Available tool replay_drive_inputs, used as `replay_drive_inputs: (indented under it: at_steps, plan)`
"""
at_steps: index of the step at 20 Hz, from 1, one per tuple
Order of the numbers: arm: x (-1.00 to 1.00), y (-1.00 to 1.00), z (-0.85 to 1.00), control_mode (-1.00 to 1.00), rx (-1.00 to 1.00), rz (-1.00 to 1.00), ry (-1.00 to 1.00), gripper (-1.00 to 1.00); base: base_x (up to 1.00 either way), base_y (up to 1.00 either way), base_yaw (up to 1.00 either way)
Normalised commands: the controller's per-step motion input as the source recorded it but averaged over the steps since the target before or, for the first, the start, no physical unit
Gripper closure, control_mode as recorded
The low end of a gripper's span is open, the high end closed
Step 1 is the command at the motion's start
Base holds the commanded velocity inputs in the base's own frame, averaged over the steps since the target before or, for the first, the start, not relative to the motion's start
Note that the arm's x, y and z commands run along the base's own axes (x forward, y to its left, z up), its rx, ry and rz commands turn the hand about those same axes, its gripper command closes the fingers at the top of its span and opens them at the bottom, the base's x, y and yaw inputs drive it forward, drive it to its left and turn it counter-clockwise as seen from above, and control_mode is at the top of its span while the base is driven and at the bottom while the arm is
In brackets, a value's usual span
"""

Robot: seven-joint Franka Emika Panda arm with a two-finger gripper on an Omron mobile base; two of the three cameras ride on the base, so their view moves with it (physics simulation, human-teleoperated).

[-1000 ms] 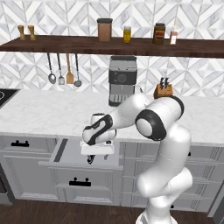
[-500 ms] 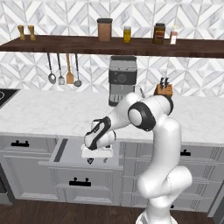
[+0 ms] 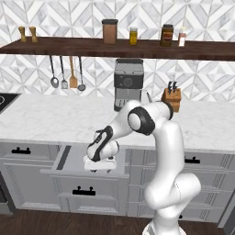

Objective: Pick up the knife from the drawer and place it on the cutting board. Then place the meat from the plate to the cutting board.

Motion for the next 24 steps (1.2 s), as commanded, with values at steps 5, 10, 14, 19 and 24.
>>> replay_drive_inputs:
  at_steps: [5,10,14,19,24]
  plan:
    - [-0.01,0.12,-0.2,-1.0,0.0,0.0,0.0,-1.0,0.0,0.0,0.0]
    - [-0.42,0.24,-0.07,-1.0,0.0,0.0,0.0,-1.0,0.0,0.0,0.0]
    - [-0.81,0.29,0.0,-1.0,0.03,-0.02,0.0,-1.0,0.0,0.0,0.0]
    - [-0.66,0.38,0.06,-1.0,0.0,-0.01,-0.05,-1.0,0.0,0.0,0.0]
    - [-0.46,0.27,0.16,-1.0,0.0,0.0,-0.01,-1.0,0.0,0.0,0.0]
